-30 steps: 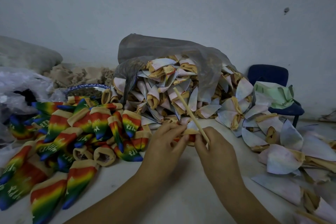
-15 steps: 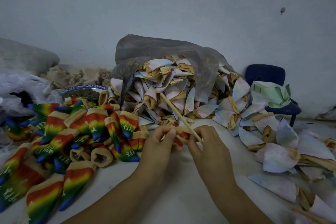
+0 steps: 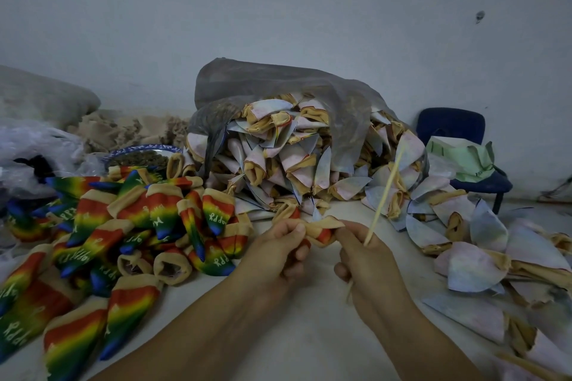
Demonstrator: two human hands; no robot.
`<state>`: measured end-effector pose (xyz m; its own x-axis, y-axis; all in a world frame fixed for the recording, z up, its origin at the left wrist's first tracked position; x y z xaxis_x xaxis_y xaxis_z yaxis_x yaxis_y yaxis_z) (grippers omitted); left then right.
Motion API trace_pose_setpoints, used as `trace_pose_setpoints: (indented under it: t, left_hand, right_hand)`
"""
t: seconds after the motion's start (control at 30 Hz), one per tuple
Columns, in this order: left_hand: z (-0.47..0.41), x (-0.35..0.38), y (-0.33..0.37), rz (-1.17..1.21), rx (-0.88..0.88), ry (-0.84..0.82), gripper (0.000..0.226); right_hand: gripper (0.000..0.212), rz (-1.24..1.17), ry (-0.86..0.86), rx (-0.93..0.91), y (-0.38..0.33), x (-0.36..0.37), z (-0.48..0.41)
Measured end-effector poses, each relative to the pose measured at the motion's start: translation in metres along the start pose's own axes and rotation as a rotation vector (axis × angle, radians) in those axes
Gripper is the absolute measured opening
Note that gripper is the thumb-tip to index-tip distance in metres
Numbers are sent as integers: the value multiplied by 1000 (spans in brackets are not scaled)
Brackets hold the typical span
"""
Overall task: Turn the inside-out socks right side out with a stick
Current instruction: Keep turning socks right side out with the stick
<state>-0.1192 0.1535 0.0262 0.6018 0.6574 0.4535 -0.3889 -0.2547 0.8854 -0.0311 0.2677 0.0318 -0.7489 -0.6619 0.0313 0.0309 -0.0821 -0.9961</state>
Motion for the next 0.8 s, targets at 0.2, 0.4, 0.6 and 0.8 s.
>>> trace_pose_setpoints:
  t: [0.2,0.4,0.6,0.8]
  left_hand:
    - [4,22,4,586,-118,-172,27]
    - [3,23,9,426,-42,-221,24]
    - [6,10,14,-157,163,-108,45]
    - [14,22,28,-656,349,-103,55]
  right_hand:
    - [10,-485,-381,204,-3,31,9]
    - [22,-348,-521,127,-14,37,16]
    - [16,-54,-207,-75,-18,11,8]
    - [21,80,-97,-167,-25,7,8]
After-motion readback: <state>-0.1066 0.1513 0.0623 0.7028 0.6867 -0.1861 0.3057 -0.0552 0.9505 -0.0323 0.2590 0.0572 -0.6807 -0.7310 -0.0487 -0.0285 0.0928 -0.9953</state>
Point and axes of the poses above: each hand's wrist, its own z-axis away from the middle knuckle, its own x-axis out of the palm, y = z × x, the point moved 10 cm from there along -z, towards the middle knuckle, and after that the axes turned 6 degrees about z, right-handed, at the moved point
